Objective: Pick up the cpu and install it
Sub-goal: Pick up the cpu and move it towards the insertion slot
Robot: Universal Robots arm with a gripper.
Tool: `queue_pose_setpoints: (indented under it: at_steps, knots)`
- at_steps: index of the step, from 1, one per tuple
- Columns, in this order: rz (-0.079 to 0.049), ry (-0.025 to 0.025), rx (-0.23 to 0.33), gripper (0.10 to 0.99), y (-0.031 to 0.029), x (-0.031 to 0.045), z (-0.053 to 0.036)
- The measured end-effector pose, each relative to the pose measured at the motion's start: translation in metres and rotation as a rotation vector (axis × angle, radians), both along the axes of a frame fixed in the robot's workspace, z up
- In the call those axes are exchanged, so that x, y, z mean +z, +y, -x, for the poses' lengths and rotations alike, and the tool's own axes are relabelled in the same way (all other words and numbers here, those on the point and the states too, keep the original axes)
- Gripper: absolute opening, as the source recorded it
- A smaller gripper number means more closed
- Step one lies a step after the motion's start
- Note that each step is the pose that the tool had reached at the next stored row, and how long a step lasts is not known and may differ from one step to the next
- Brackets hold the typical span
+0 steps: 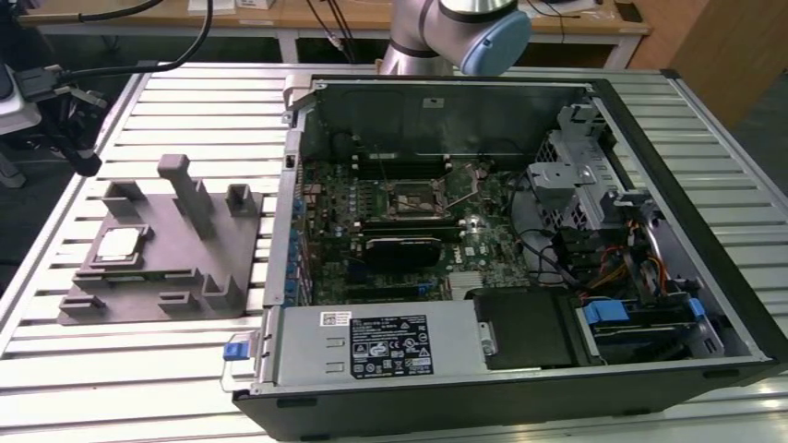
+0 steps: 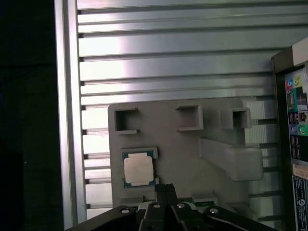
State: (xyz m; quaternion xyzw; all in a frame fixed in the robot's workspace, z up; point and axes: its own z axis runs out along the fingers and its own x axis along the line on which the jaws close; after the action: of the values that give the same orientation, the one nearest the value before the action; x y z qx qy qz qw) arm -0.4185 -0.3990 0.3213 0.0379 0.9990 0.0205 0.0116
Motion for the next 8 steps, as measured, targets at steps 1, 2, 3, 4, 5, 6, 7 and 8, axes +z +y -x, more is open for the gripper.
queue_pose_setpoints:
  at_steps: [1, 2, 3, 4, 5, 6, 7, 8]
  knots:
    - [0.0, 0.0001, 0.0, 0.106, 0.0, 0.0, 0.0]
    - [0.0, 0.0, 0.0, 0.106, 0.0, 0.0, 0.0]
    - [0.0, 0.0, 0.0, 0.106, 0.0, 0.0, 0.0]
    - [0.0, -0.0001, 0.0, 0.106, 0.0, -0.0003, 0.0]
    - [0.0, -0.0003, 0.0, 0.106, 0.0, -0.0006, 0.0]
    - [0.0, -0.0003, 0.0, 0.106, 0.0, -0.0011, 0.0]
    - [0.0, -0.0001, 0.0, 0.106, 0.0, -0.0016, 0.0]
    - [0.0, -0.0001, 0.0, 0.106, 0.0, -0.0023, 0.0]
